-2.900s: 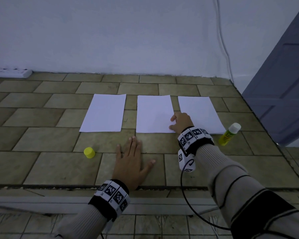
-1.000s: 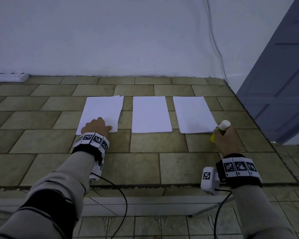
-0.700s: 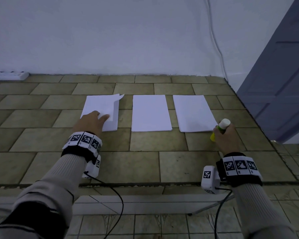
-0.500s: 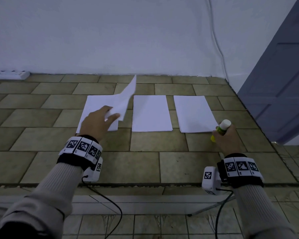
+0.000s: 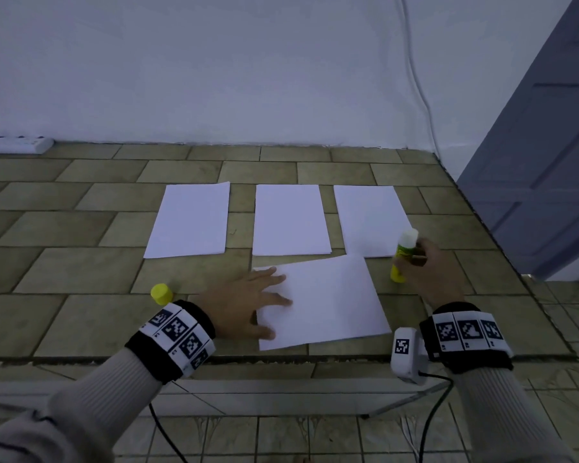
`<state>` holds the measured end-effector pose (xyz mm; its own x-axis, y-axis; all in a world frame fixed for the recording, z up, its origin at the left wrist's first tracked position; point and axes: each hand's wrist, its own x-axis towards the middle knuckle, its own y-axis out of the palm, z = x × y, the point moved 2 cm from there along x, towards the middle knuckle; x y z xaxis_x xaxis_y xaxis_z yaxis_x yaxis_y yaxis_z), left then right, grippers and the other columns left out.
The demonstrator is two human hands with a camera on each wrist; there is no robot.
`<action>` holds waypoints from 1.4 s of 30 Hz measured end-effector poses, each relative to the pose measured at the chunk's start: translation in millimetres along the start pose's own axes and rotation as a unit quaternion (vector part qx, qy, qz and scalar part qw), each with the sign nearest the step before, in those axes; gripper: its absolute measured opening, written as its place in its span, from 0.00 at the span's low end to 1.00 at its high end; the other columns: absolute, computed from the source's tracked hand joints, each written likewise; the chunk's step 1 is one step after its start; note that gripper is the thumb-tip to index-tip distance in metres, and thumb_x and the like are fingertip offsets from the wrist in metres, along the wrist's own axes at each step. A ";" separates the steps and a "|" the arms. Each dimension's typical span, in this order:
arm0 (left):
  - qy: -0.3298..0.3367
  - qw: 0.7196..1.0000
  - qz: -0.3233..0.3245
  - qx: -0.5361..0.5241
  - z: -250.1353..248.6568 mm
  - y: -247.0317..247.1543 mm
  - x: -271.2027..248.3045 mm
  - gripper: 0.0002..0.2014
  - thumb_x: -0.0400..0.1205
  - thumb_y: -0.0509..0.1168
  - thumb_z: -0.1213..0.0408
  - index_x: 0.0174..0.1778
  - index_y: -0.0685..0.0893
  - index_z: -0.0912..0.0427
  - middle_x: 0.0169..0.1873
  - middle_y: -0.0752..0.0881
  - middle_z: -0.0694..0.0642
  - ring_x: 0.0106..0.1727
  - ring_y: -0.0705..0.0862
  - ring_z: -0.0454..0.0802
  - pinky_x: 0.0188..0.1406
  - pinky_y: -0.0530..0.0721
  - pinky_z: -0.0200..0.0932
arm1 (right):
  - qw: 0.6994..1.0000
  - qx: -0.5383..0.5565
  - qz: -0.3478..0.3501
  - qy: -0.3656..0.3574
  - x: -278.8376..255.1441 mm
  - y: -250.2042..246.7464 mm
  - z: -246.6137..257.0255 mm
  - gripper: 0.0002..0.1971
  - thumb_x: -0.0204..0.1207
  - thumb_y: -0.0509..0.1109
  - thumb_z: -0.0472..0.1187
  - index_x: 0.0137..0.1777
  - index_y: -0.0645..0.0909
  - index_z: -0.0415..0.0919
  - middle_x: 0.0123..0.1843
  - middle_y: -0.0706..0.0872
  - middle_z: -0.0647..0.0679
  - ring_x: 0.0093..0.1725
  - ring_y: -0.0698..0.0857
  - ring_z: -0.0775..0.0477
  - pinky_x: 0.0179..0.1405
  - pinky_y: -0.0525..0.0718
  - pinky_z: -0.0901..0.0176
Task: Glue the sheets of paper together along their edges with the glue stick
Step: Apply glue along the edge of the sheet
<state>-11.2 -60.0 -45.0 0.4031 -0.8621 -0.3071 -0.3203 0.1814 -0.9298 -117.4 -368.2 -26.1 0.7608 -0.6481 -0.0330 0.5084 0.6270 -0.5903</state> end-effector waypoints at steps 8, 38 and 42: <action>-0.008 0.998 -0.041 -0.049 2.3 8.0 -8.3 0.34 0.78 0.51 0.32 0.82 0.61 0.36 0.84 0.42 0.43 0.84 0.37 0.40 0.85 0.47 0.52 | 0.991 0.072 0.067 -0.088 -13.2 12.1 32.8 0.17 0.72 0.77 0.39 0.58 0.77 0.44 0.52 0.86 0.47 0.48 0.85 0.47 0.44 0.85 0.58; -0.233 0.958 -0.169 -0.009 -4.6 56.1 -8.7 0.52 0.70 0.34 0.19 0.84 0.59 0.51 0.86 0.48 0.57 0.86 0.43 0.54 0.80 0.41 0.70 | 0.960 -0.020 0.182 -0.213 -33.8 136.3 109.1 0.13 0.67 0.79 0.34 0.47 0.78 0.33 0.47 0.87 0.40 0.47 0.86 0.41 0.52 0.84 0.43; -0.232 0.957 -0.172 -0.012 -4.2 57.0 -9.1 0.52 0.71 0.33 0.20 0.84 0.58 0.51 0.86 0.47 0.57 0.86 0.43 0.54 0.80 0.40 0.70 | 0.953 -0.054 0.180 -0.238 -32.0 146.9 115.4 0.13 0.69 0.78 0.35 0.49 0.78 0.35 0.49 0.86 0.40 0.48 0.85 0.40 0.51 0.84 0.44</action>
<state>-36.8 -43.7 -94.3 0.8237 -0.5652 -0.0450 -0.1170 -0.0917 -0.9889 -20.6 -205.4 -18.7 0.9879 -0.1142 0.1052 0.1552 0.7064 -0.6906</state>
